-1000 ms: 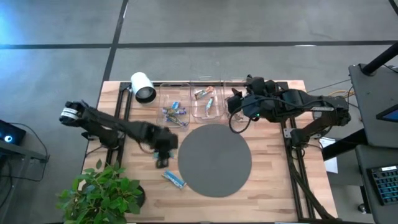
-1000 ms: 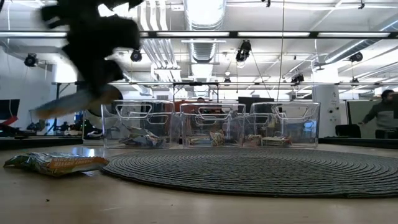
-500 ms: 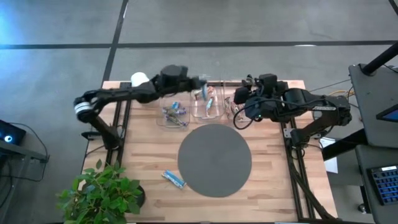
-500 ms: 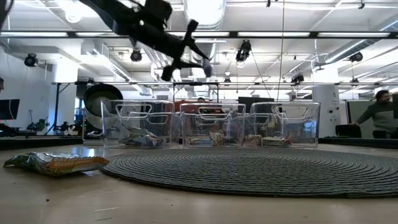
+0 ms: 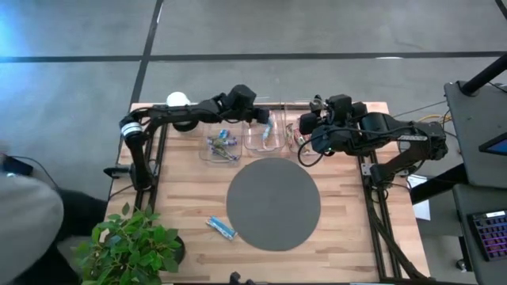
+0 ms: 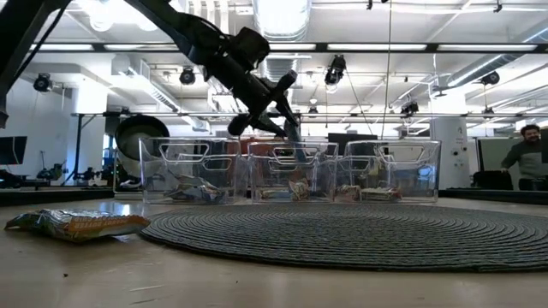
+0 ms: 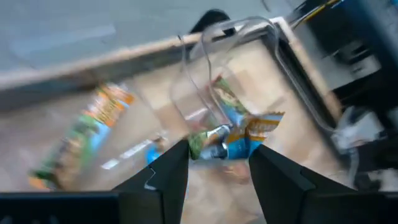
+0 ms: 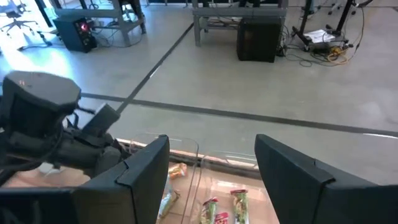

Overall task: Pick and place Granola Bars by type
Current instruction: Put the yellow granola bar into the middle bin

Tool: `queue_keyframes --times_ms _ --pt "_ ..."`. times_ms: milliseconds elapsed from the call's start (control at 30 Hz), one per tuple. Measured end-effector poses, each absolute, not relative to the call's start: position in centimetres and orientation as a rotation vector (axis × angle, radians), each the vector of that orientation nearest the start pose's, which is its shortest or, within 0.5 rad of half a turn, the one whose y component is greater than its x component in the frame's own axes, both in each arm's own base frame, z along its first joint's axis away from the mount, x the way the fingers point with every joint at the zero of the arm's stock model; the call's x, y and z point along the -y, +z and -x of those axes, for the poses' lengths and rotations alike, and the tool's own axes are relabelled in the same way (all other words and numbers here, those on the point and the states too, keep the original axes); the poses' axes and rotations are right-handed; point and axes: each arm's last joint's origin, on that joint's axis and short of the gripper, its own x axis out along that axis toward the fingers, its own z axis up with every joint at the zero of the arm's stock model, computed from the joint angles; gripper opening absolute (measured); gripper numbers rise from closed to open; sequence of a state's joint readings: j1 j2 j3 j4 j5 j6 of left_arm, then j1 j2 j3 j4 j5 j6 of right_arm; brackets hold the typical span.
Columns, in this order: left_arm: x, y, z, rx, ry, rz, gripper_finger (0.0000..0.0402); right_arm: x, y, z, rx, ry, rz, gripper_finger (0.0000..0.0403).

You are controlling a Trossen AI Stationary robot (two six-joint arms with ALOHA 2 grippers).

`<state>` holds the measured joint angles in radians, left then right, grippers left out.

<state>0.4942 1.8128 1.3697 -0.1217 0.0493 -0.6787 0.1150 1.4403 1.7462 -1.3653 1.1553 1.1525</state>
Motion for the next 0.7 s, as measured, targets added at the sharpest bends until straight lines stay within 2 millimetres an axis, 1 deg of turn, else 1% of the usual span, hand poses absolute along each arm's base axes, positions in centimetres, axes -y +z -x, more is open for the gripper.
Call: queue_keyframes --times_ms 167,267,333,433,500,600,700 --pt "-19.2 27.3 -35.5 -0.496 0.636 0.709 0.0155 -0.1 42.6 -24.1 -0.245 -1.254 -0.323 0.0226" --pt "-19.0 27.3 -35.5 -0.511 0.616 0.687 0.0155 0.0 42.6 -24.0 -0.251 -1.257 -0.315 0.0226" --pt "-18.3 26.9 -35.7 -0.533 0.58 0.667 0.0155 0.1 42.6 -24.0 -0.261 -1.257 -0.302 0.0226" --pt "-16.4 26.3 -36.4 -0.589 0.518 0.611 0.0156 0.3 42.6 -24.1 -0.262 -1.266 -0.301 0.0226" --pt "-15.3 26.2 -36.5 -0.643 0.468 0.54 0.0156 0.3 42.6 -24.1 -0.267 -1.266 -0.294 0.0226" --pt "-13.0 27.1 -36.0 -0.725 0.35 0.365 0.0156 0.3 42.5 -24.1 -0.309 -1.241 -0.287 0.0226" --pt "-9.9 28.3 -34.7 -0.839 0.184 0.176 0.0156 0.1 42.3 -24.2 -0.429 -1.16 -0.278 0.0226"
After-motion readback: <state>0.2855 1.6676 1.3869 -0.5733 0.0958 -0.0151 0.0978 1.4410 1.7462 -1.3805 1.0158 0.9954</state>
